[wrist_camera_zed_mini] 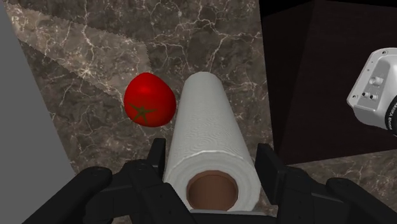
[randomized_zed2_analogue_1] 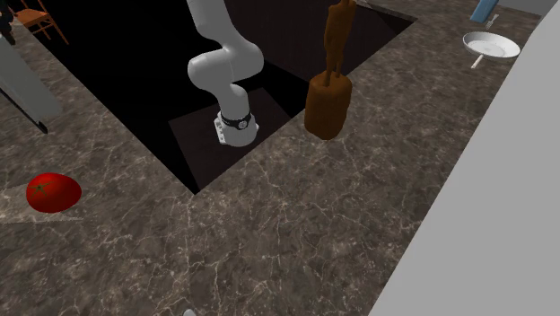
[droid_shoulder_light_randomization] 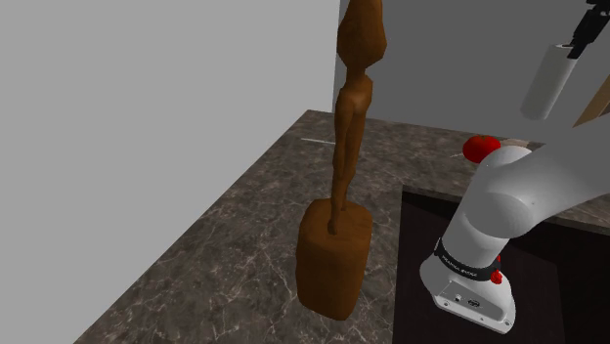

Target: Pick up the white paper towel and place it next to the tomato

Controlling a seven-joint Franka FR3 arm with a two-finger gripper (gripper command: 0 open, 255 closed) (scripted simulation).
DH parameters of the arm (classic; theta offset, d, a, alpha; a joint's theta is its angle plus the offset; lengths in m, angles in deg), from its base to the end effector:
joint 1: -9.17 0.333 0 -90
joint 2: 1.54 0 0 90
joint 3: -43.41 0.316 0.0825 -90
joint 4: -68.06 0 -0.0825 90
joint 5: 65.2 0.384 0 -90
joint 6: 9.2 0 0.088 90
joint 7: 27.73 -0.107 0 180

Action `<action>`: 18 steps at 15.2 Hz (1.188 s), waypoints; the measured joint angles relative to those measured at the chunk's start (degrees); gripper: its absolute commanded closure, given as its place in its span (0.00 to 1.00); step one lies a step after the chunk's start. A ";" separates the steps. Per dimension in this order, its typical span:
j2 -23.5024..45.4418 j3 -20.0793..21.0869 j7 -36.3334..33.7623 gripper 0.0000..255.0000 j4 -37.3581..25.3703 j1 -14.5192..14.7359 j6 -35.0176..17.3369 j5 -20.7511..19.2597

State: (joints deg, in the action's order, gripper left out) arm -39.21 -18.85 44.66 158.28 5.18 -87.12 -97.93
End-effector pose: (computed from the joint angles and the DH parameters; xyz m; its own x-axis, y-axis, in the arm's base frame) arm -0.0653 -0.4968 0.6799 0.9985 0.0280 0.0477 0.0249 -0.9977 0.0629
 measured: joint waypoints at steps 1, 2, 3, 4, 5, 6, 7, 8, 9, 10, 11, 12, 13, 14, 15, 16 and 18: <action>-0.24 -0.11 -0.14 1.00 0.72 -0.10 -0.57 -0.17; -0.68 0.04 -0.41 1.00 1.87 -0.50 -1.26 -0.39; -1.14 0.20 -0.65 1.00 3.04 -0.93 -1.94 -0.64; -1.49 0.19 -0.84 1.00 3.96 -1.19 -2.56 -0.85; -1.87 0.27 -1.08 1.00 4.99 -1.52 -3.20 -1.07; -2.18 0.09 -1.26 1.00 5.91 -1.66 -3.92 -1.30; -2.73 0.39 -1.42 1.00 7.06 -2.29 -4.45 -1.59; -3.18 0.56 -1.63 1.00 8.10 -2.75 -5.00 -1.84; -3.39 0.25 -1.70 1.00 8.76 -2.78 -5.61 -2.06; -3.69 0.05 -1.82 1.00 9.58 -2.92 -6.26 -2.31; -4.03 0.15 -2.05 1.00 10.50 -3.27 -6.78 -2.51; -4.30 0.08 -2.31 1.00 11.42 -3.44 -7.44 -2.71; -4.69 0.02 -2.43 1.00 12.34 -3.77 -8.03 -3.00; -5.08 0.04 -2.64 1.00 13.35 -4.13 -8.64 -3.26; -5.50 0.00 -2.85 1.00 14.46 -4.51 -9.34 -3.58; -5.67 -0.31 -2.98 1.00 15.13 -4.52 -9.97 -3.80; -6.21 -0.52 -3.40 1.00 16.84 -4.92 -11.17 -4.27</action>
State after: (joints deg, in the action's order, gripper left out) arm -45.42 -19.37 41.26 175.13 0.26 -98.29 -102.19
